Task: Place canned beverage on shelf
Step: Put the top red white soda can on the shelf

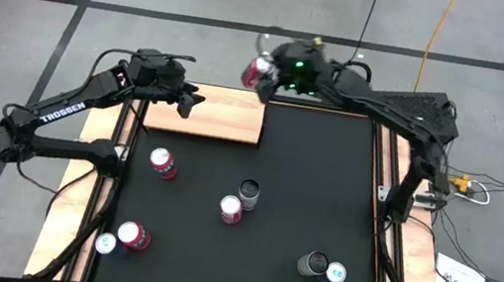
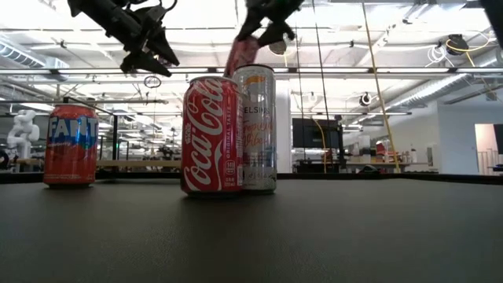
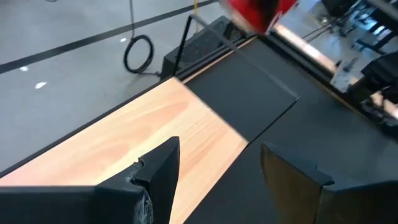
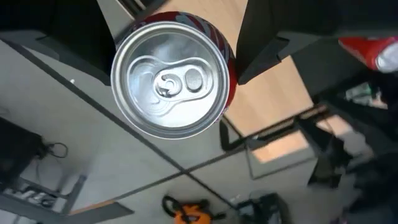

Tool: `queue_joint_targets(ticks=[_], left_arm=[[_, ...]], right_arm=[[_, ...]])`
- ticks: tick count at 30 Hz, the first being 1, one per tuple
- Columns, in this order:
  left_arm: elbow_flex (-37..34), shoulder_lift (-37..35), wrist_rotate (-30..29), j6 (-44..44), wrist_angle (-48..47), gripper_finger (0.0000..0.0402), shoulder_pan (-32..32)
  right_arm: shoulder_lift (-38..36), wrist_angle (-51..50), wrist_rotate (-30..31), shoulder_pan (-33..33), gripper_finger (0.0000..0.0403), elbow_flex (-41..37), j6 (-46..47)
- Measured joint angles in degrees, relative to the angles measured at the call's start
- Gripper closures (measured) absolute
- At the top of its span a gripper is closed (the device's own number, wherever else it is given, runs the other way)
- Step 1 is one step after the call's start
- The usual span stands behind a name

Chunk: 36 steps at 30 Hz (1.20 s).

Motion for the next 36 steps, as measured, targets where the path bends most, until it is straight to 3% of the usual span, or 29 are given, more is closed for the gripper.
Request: queue_joint_targets(ticks=[15, 28, 36], left_arm=[[0.0, -0.5, -0.5, 0.0, -3.5, 0.0180, 0.0], [0.0, -0.5, -0.6, 0.0, -4.4, 0.0180, 0.0], [0.0, -0.4, -1.2, 0.0, -4.3, 0.0180, 0.0]], right_arm=[[16.7, -0.1, 0.2, 2.7, 0.0129, 1.5, -3.5], [19.8, 0.6, 0.1, 2.3, 0.0127, 1.5, -3.1], [19.8, 1.8, 0.2, 2.2, 0.0082, 1.5, -3.0]])
